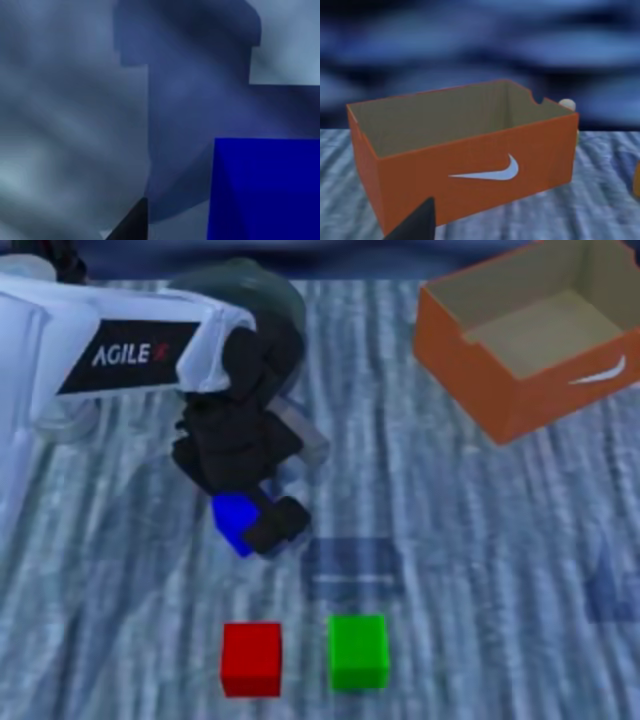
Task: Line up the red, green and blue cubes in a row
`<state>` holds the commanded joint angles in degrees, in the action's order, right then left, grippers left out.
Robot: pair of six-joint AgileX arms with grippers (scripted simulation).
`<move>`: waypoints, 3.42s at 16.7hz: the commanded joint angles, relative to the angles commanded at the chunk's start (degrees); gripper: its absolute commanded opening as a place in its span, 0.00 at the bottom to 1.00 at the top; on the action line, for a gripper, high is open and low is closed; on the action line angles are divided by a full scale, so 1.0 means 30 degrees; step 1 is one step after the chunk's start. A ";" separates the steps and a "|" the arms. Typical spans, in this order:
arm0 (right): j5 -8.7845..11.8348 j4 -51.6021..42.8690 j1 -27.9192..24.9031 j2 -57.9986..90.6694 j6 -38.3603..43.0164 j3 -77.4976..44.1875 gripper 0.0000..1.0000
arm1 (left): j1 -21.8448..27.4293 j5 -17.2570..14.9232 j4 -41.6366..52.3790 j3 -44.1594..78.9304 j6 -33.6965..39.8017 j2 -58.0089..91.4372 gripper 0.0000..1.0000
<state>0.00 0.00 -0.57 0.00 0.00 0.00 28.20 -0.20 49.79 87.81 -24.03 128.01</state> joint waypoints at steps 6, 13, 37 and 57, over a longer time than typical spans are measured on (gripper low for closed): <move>0.0000 0.0000 0.0000 0.0000 0.0000 0.0000 1.00 | 0.0000 0.0000 0.0000 0.0000 0.0000 0.0000 0.02; 0.0000 0.0000 0.0000 0.0000 0.0000 0.0000 1.00 | 0.0000 0.0000 0.0000 0.0000 0.0000 0.0000 0.00; 0.0000 0.0000 0.0000 0.0000 0.0000 0.0000 1.00 | 0.6530 -0.0217 0.6329 0.5481 -0.1217 -0.0961 0.00; 0.0000 0.0000 0.0000 0.0000 0.0000 0.0000 1.00 | 1.0748 -0.0223 0.2551 0.3469 -0.2073 0.0524 0.00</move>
<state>0.00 0.00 -0.57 0.00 0.00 0.00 60.44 -0.87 57.45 98.21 -30.25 129.58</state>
